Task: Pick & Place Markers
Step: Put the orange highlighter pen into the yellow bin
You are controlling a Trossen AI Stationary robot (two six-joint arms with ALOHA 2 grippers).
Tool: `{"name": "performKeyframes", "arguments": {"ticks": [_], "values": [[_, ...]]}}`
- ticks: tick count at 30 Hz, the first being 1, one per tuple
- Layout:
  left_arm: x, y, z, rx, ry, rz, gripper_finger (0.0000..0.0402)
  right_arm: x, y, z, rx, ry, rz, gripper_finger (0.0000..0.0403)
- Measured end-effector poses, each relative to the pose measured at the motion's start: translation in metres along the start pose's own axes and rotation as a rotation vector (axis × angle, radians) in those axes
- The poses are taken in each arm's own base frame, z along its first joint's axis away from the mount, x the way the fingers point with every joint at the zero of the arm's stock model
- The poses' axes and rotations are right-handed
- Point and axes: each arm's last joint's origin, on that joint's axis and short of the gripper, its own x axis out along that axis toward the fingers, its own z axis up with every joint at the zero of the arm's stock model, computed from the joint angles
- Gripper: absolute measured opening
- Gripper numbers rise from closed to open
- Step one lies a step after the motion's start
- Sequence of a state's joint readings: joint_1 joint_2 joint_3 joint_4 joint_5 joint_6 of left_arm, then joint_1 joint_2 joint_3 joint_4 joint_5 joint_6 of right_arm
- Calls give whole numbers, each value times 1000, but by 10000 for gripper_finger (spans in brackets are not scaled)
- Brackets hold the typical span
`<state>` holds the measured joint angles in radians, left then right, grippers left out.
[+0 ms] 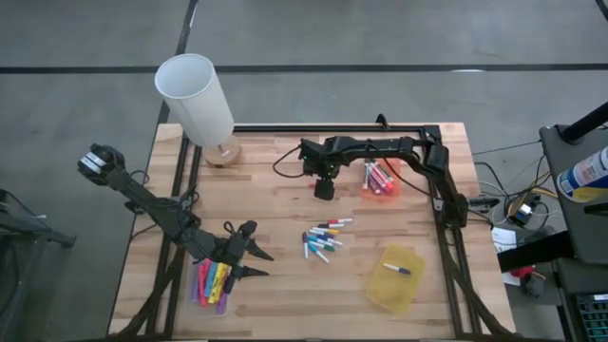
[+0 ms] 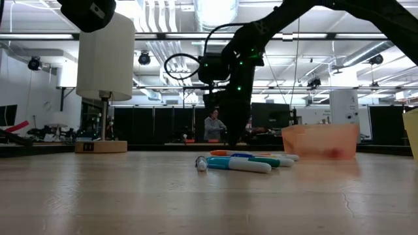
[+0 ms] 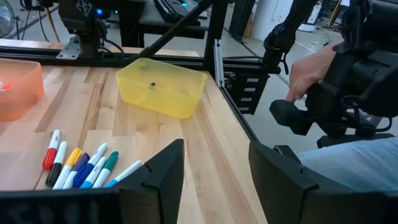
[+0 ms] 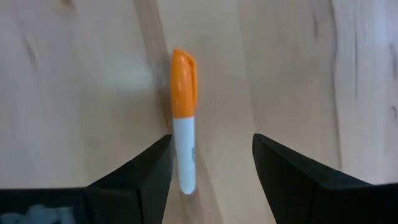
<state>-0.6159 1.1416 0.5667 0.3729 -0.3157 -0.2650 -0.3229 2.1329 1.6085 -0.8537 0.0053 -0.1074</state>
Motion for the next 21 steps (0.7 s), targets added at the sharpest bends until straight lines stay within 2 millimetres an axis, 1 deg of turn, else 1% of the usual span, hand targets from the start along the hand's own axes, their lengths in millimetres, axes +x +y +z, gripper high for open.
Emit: {"name": "performKeyframes", "arguments": {"ticks": [5,11,15,21], "values": [[0,0,0,0,0,0,174,10,1,-1,-2,27,10,215],[0,0,0,0,0,0,174,14,1,-2,2,33,12,208],[0,0,0,0,0,0,174,14,1,-2,8,34,13,175],[0,0,0,-1,0,0,174,14,1,-2,9,37,13,98]]}}
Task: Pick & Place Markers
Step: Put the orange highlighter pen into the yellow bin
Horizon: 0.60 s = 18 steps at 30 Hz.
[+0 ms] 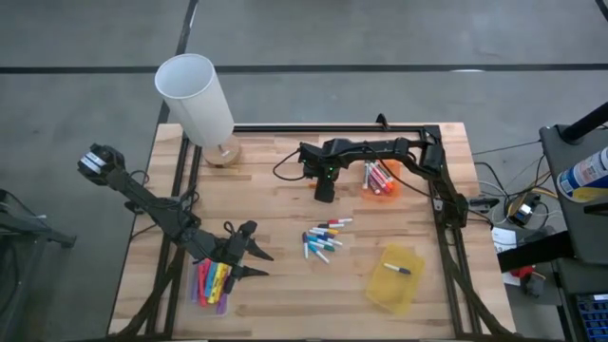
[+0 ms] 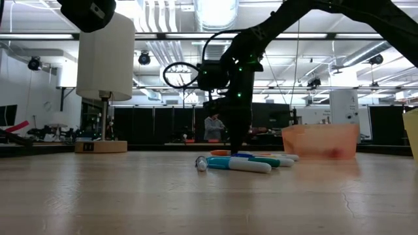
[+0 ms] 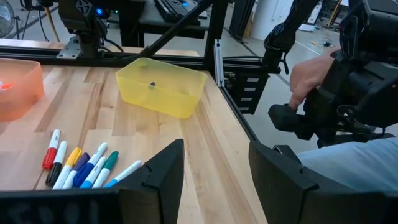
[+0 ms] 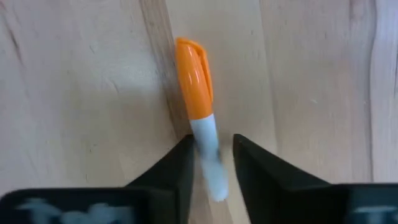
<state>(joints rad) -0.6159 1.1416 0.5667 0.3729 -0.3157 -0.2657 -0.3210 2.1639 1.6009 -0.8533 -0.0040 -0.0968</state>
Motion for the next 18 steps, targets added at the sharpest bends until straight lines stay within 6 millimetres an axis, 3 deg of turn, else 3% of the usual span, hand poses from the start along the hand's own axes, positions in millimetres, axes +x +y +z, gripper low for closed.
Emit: {"name": "performKeyframes", "arguments": {"ticks": [6,14,18], "values": [[0,0,0,-5,0,0,174,0,0,-1,15,11,1,23],[0,0,0,-5,1,1,174,-13,5,-10,38,102,13,20],[0,0,0,-4,1,0,174,-32,15,-16,19,118,16,8]]}}
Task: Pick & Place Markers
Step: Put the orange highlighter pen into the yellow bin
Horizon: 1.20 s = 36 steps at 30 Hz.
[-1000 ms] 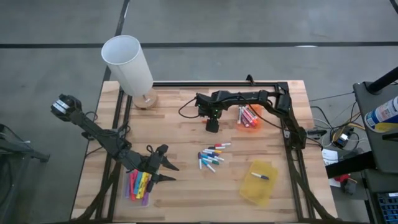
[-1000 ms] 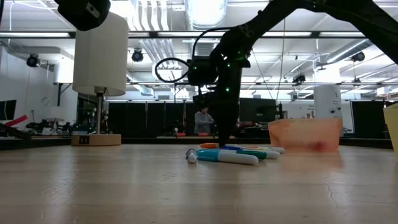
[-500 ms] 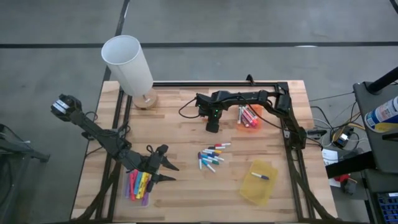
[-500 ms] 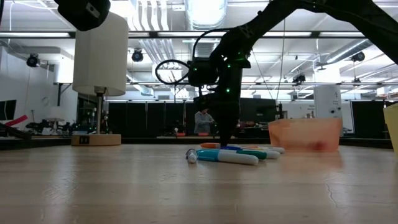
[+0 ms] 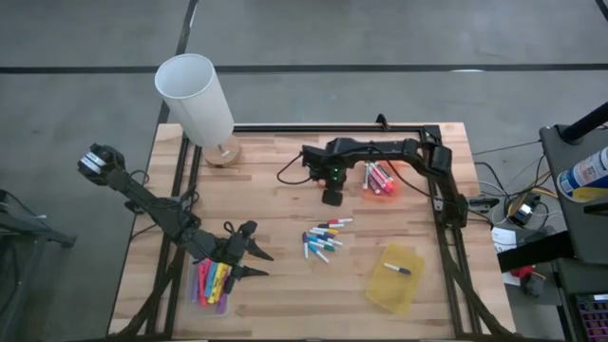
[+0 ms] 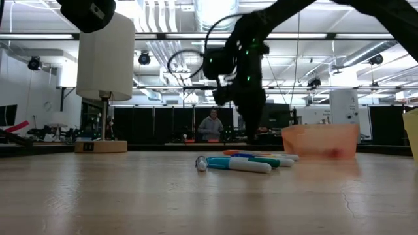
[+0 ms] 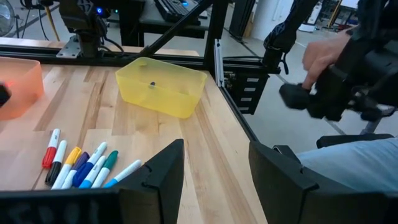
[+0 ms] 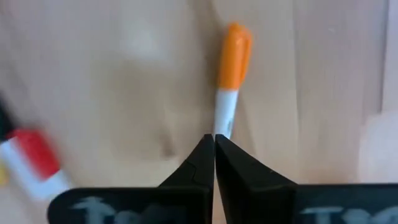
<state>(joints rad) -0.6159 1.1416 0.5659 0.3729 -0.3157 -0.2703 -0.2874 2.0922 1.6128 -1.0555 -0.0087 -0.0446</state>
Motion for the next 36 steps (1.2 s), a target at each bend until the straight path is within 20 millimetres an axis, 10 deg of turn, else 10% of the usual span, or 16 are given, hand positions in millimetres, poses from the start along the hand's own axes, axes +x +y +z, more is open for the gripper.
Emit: {"name": "performKeyframes", "arguments": {"ticks": [17,36], "values": [[0,0,1,-8,-11,-3,174,-86,66,-18,-61,-309,-18,9],[0,0,1,-46,-9,-2,174,-9,20,8,-22,-161,-64,176]]}}
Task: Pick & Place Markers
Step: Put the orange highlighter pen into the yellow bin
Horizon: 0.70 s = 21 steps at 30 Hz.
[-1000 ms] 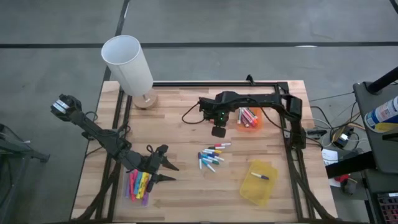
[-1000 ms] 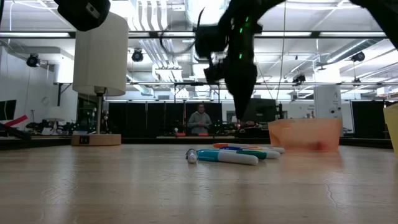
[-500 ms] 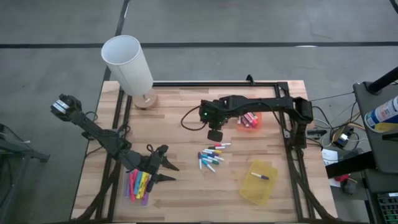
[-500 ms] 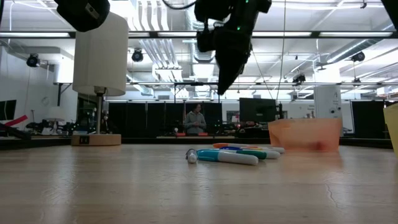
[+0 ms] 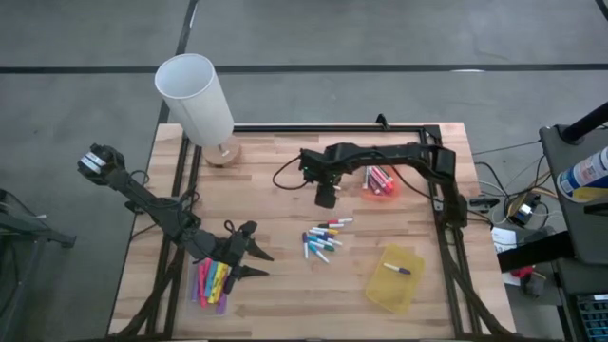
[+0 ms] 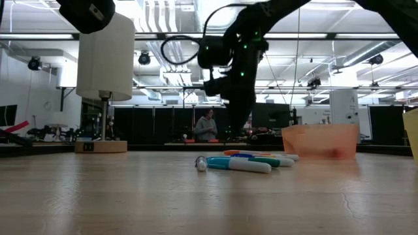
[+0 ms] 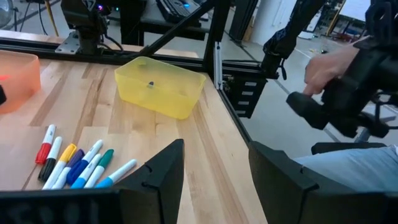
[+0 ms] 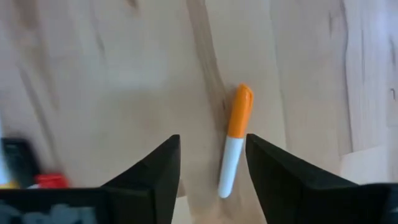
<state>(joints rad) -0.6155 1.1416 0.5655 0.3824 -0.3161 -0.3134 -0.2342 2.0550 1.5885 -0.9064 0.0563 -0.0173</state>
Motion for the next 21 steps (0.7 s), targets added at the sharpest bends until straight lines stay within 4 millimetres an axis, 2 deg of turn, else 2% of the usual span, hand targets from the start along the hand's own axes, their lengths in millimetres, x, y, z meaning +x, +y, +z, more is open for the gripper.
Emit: {"name": "performKeyframes", "arguments": {"ticks": [15,21], "values": [[0,0,0,1,4,1,174,28,-28,-2,54,63,-28,147],[0,0,-1,1,7,2,174,41,-32,-4,75,99,-5,136]]}}
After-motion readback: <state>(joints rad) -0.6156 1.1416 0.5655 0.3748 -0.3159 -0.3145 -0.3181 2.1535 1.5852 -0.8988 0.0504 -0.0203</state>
